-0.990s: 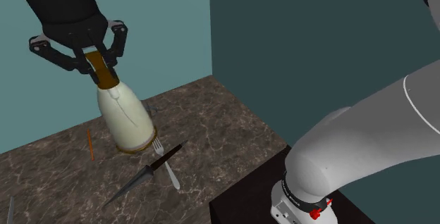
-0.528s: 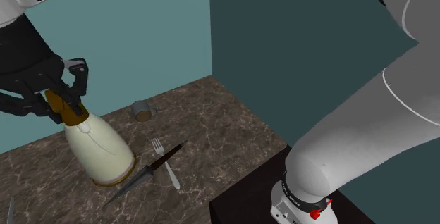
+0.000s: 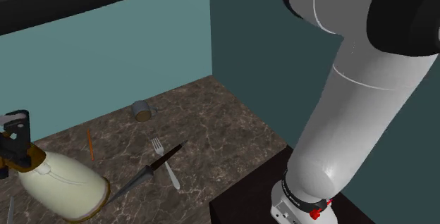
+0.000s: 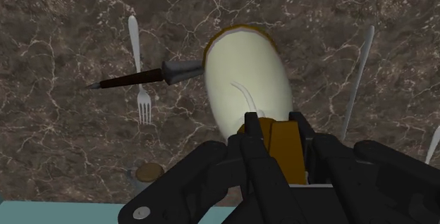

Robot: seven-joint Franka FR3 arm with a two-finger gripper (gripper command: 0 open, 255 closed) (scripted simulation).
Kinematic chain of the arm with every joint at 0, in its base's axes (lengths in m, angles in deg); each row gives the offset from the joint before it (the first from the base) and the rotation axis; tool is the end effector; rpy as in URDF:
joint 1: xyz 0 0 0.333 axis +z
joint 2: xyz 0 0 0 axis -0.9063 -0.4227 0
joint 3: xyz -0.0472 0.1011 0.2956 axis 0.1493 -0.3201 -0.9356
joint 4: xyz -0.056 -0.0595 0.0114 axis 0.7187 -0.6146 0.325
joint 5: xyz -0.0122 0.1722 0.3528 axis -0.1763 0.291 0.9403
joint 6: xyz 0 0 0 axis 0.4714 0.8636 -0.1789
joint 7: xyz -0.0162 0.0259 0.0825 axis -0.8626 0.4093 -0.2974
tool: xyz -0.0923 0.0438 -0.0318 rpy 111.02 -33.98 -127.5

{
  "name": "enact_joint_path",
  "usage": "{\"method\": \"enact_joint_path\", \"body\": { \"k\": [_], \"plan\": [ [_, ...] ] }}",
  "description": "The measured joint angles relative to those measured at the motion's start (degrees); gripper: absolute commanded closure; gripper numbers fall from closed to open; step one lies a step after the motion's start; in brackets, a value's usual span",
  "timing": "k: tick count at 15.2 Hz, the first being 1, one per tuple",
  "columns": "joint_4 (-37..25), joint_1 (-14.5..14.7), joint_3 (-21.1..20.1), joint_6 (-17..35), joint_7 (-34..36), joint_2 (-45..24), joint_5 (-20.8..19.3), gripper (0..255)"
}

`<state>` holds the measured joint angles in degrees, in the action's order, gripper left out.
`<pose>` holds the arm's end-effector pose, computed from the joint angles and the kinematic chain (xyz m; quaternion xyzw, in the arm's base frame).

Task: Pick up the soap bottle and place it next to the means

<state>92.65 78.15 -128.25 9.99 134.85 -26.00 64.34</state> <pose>0.1922 0.5484 0.5722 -0.9969 -0.0526 -0.0586 0.0001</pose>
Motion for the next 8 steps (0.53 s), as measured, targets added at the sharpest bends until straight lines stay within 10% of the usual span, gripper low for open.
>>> {"method": "enact_joint_path", "body": {
  "k": [8],
  "plan": [
    [-15.5, 21.4, 3.9, -4.7, 15.6, -21.7, -18.2, 255]
  ]
}}
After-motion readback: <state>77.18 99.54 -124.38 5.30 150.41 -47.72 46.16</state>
